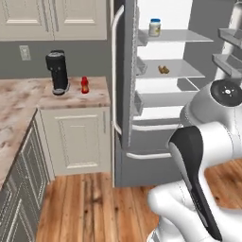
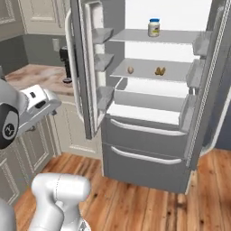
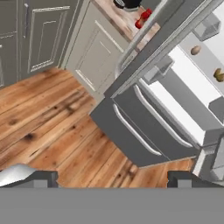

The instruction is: Place the ketchup and mayonnaise from the counter to the top shelf of the fridge. If the existing items in the fridge are on the top shelf, move them to other shelves.

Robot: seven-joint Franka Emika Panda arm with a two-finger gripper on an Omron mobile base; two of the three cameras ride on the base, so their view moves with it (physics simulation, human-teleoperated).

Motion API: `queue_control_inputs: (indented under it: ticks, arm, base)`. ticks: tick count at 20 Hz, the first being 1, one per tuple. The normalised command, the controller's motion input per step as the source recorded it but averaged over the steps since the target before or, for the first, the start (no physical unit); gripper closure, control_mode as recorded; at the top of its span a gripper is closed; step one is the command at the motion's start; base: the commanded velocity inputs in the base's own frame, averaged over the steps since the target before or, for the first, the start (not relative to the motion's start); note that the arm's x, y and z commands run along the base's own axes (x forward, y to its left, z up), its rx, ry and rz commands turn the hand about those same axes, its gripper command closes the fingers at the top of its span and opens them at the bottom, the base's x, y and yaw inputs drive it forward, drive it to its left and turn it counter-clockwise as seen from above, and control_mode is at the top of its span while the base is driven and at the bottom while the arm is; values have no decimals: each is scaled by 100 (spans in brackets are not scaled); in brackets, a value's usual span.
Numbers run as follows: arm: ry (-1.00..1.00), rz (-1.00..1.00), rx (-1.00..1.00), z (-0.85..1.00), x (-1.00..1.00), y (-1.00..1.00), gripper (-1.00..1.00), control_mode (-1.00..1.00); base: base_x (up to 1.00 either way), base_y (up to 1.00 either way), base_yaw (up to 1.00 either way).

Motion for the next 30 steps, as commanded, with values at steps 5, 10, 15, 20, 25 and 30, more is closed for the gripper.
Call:
queue_control_inputs:
  ticks: [5,10,15,20,25,30]
  arm:
    - [0,0,0,0,0,0,-100,100]
    - [0,0,0,0,0,0,-100,100]
    - [0,0,0,0,0,0,-100,100]
    - [0,0,0,0,0,0,-100,100]
    - [0,0,0,0,0,0,-100,100]
    - [0,0,0,0,0,0,-100,100]
  base:
    - [11,100,0]
    - [87,98,-4]
    - [100,66,-8]
    - [100,35,-5]
    - [100,12,-6]
    - [88,0,-15]
